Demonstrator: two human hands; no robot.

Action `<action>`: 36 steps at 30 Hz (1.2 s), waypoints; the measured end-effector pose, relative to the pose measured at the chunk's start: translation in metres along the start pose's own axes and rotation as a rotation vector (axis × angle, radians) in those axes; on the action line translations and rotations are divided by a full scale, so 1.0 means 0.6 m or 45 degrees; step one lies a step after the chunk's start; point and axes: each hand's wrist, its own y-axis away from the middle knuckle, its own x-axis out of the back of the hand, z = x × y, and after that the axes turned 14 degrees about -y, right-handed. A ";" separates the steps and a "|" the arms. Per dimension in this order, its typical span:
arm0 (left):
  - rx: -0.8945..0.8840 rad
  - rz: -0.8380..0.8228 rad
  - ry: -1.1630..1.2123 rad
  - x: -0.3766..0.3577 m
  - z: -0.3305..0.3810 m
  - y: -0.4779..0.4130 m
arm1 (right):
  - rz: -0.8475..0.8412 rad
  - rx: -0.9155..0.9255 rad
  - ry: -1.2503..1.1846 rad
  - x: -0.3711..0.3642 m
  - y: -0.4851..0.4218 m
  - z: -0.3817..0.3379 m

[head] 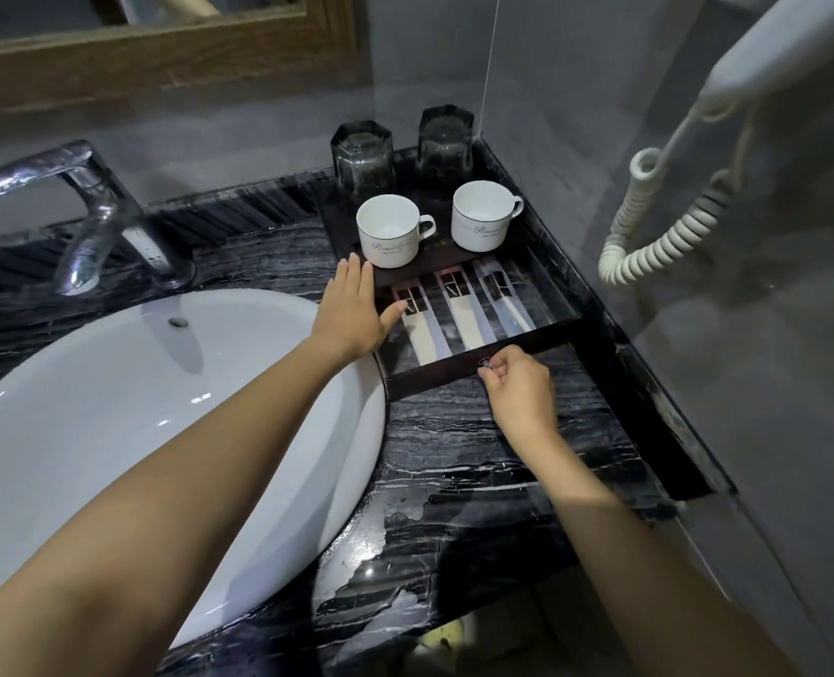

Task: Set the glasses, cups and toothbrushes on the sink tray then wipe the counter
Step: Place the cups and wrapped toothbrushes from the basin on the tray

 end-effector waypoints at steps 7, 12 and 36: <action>-0.021 -0.031 -0.013 0.001 -0.004 0.001 | -0.023 0.035 0.012 -0.009 -0.045 -0.022; -0.029 -0.020 -0.007 -0.001 -0.003 0.001 | -0.043 0.050 0.046 -0.020 -0.085 -0.037; 0.002 0.023 -0.005 -0.014 0.000 -0.001 | -0.329 0.492 0.505 -0.014 -0.160 -0.049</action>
